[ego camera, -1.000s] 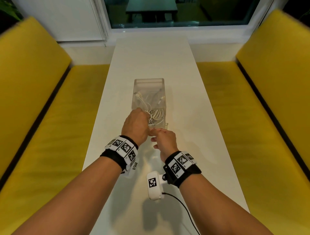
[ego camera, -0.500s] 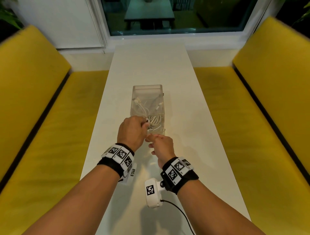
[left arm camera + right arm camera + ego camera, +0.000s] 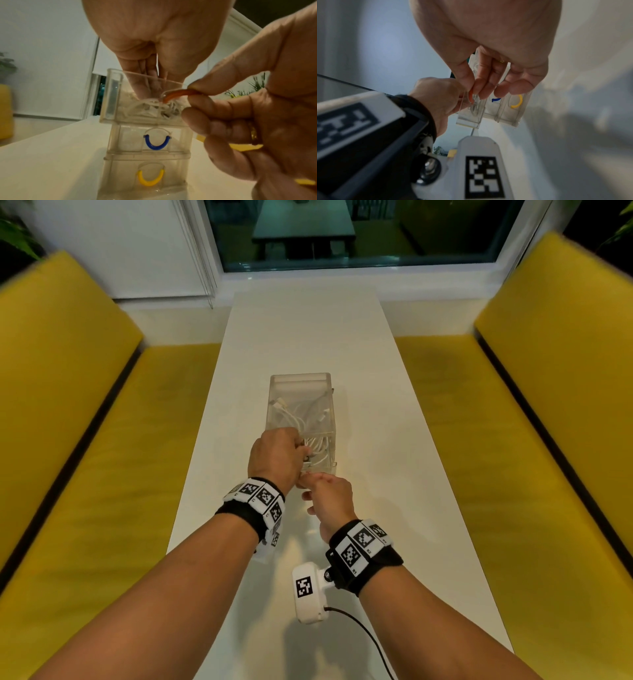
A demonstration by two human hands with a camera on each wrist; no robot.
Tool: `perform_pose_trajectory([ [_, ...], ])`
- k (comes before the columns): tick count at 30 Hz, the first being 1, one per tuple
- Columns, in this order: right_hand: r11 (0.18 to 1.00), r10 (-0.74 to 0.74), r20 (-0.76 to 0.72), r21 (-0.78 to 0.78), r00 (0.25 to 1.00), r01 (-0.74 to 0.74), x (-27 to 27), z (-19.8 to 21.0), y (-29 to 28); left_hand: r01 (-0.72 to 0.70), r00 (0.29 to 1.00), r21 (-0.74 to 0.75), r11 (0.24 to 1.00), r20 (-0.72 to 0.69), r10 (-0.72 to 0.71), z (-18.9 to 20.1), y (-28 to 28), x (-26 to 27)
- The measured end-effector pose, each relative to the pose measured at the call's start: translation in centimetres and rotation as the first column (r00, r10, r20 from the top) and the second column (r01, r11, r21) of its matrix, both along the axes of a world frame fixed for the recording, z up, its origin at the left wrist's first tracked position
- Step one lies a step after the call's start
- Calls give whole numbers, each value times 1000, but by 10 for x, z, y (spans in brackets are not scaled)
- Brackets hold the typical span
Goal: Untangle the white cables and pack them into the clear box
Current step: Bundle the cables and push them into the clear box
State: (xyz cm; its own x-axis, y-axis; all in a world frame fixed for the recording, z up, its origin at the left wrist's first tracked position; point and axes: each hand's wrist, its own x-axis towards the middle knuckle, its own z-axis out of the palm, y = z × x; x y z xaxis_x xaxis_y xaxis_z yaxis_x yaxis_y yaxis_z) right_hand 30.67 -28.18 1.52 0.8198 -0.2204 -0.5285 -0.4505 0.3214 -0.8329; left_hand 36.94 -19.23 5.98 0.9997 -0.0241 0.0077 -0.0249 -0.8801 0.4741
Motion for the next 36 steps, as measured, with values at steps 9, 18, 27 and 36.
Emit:
perform_pose_trajectory([
  [9, 999, 0, -38, 37, 999, 1, 7, 1, 0, 127, 992, -117, 985, 23, -125, 9, 28, -32],
  [18, 999, 7, -27, 51, 1000, -6, 13, -3, 2, 249, 967, 43, 967, 51, -251, -14, 33, -52],
  [27, 1000, 22, -5, 7, 1000, -22, 12, -10, 0, 416, 909, 276, 866, -121, -398, -1, 17, -32],
  [36, 998, 29, -28, -54, 999, -30, 15, -13, 0, 523, 833, 313, 793, -385, -398, 26, 6, -9],
])
